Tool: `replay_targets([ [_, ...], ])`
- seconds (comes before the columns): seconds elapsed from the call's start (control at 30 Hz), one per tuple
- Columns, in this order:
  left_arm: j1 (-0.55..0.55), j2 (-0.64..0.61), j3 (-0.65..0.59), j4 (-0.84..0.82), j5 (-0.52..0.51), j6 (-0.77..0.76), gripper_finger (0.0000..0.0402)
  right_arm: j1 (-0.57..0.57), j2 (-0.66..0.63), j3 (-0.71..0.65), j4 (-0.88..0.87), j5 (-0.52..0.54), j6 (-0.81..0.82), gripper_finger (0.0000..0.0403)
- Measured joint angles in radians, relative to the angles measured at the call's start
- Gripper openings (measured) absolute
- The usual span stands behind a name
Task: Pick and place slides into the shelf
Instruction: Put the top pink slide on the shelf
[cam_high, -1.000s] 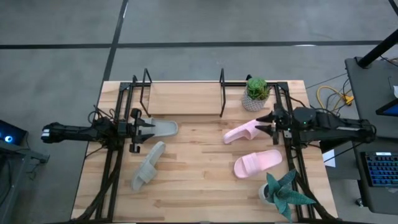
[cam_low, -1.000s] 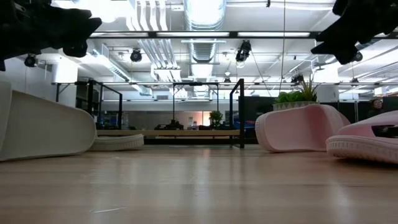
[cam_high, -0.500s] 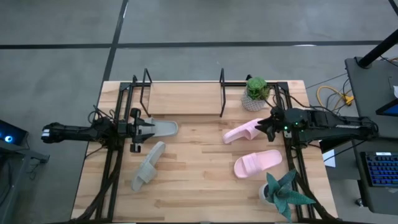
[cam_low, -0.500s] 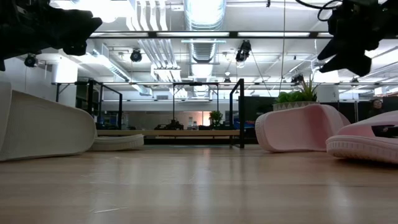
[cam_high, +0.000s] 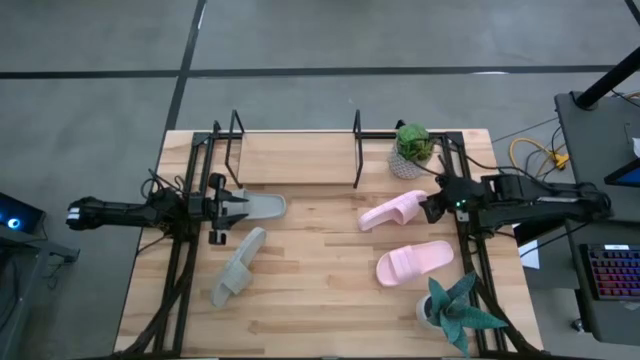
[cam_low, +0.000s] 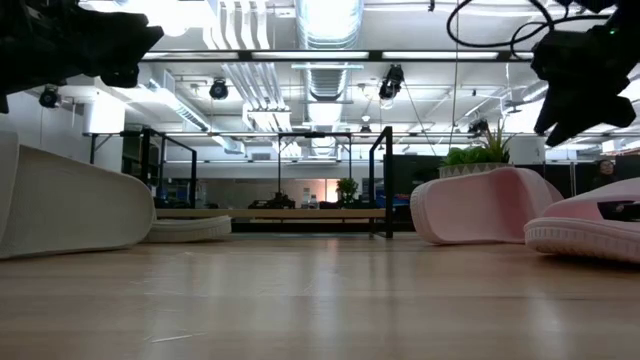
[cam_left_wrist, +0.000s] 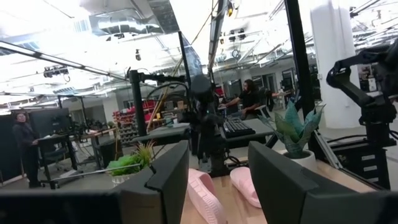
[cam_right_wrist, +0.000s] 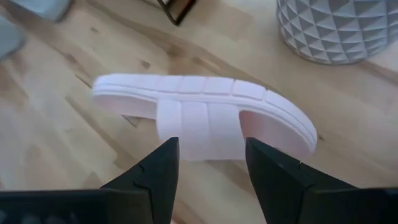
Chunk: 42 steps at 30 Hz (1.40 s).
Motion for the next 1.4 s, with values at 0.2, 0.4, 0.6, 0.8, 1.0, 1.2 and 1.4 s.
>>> replay_targets([
  [0.2,0.0,0.0,0.0,-0.002,-0.002,0.0,0.0151,0.0,0.071,0.0,0.016,0.054,0.005,0.0176],
  [0.4,0.0,-0.001,0.0,-0.002,-0.003,0.0,0.0151,0.0,0.097,-0.003,0.018,0.106,-0.009,0.0175],
  [0.6,0.0,0.0,0.0,-0.003,-0.003,0.0,0.0151,0.0,0.096,-0.016,0.027,0.099,-0.013,0.0176],
  [0.8,0.0,-0.001,-0.001,-0.002,-0.003,0.001,0.0151,0.0,0.097,-0.045,0.219,-0.089,-0.172,0.0176],
  [1.0,0.0,-0.001,-0.001,-0.002,-0.003,0.001,0.0151,0.0,0.097,-0.044,0.124,-0.154,-0.232,0.0176],
  [1.2,0.0,-0.001,-0.001,-0.003,-0.003,0.002,0.0151,0.0,0.097,-0.044,0.077,-0.156,-0.209,0.0176],
  [1.4,0.0,0.0,-0.001,-0.002,-0.003,0.002,0.0151,0.0,0.1,-0.044,0.067,-0.089,-0.222,0.0188],
])
